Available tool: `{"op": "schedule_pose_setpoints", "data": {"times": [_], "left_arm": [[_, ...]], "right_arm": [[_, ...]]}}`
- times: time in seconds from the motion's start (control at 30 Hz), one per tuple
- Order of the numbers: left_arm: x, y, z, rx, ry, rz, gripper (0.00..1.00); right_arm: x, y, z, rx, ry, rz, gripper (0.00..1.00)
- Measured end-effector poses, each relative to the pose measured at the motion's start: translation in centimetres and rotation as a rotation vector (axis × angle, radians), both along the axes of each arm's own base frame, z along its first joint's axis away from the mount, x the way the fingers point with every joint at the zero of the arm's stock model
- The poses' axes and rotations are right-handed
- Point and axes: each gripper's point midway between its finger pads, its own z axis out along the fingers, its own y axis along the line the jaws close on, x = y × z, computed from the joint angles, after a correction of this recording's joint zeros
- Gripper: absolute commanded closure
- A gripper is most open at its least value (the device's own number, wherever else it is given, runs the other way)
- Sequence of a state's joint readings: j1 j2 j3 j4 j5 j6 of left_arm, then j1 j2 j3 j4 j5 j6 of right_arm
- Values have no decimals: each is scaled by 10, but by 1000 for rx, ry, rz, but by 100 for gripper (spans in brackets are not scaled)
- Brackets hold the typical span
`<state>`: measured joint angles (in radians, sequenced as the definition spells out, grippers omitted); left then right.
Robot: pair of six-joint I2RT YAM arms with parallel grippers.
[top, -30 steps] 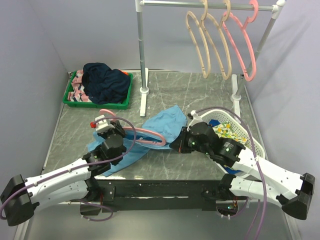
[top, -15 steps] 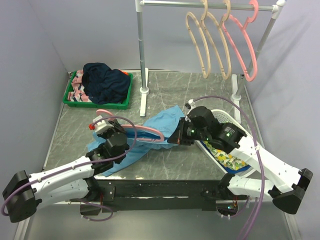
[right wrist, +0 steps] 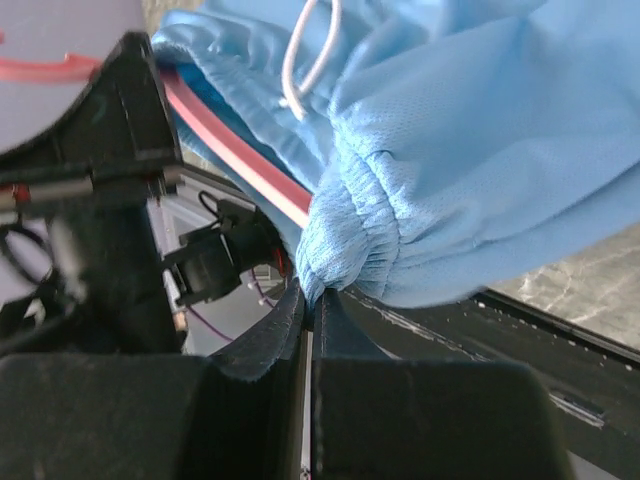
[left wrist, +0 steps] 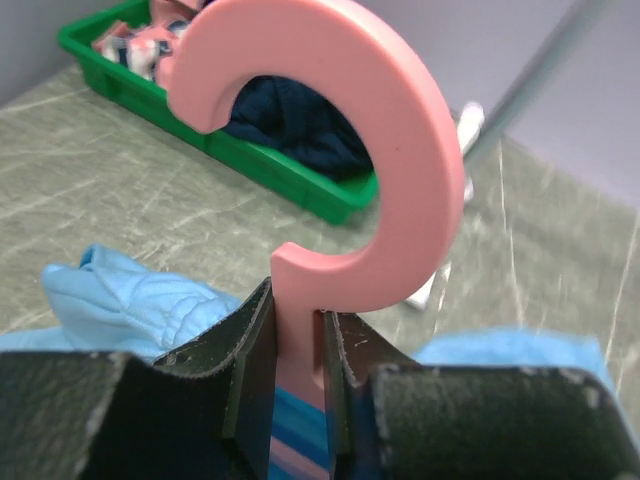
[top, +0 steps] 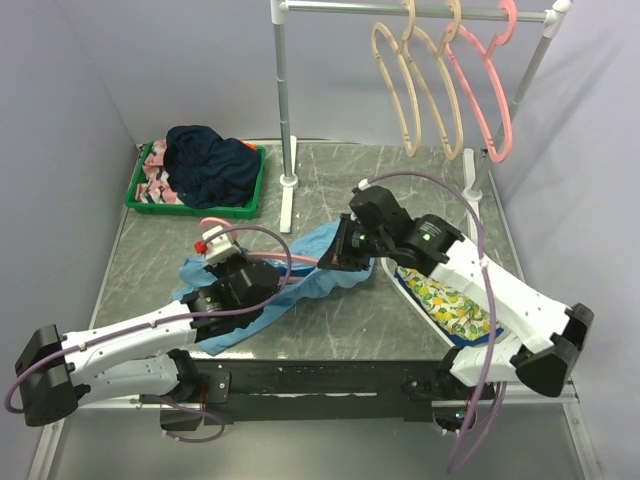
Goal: Place the shorts on the hanger
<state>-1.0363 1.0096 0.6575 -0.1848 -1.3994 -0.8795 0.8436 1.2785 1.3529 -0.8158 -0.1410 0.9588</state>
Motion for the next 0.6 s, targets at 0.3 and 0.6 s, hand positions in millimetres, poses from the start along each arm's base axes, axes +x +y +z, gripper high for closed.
{"op": "schedule_pose_setpoints", "data": {"times": [0.3, 0.6], "left_arm": [[-5, -30, 14, 46, 82, -322, 99], [10, -62, 81, 0, 80, -455, 99]], "right_arm": [[21, 20, -19, -35, 23, -16, 100], [56, 61, 53, 87, -73, -15, 100]]}}
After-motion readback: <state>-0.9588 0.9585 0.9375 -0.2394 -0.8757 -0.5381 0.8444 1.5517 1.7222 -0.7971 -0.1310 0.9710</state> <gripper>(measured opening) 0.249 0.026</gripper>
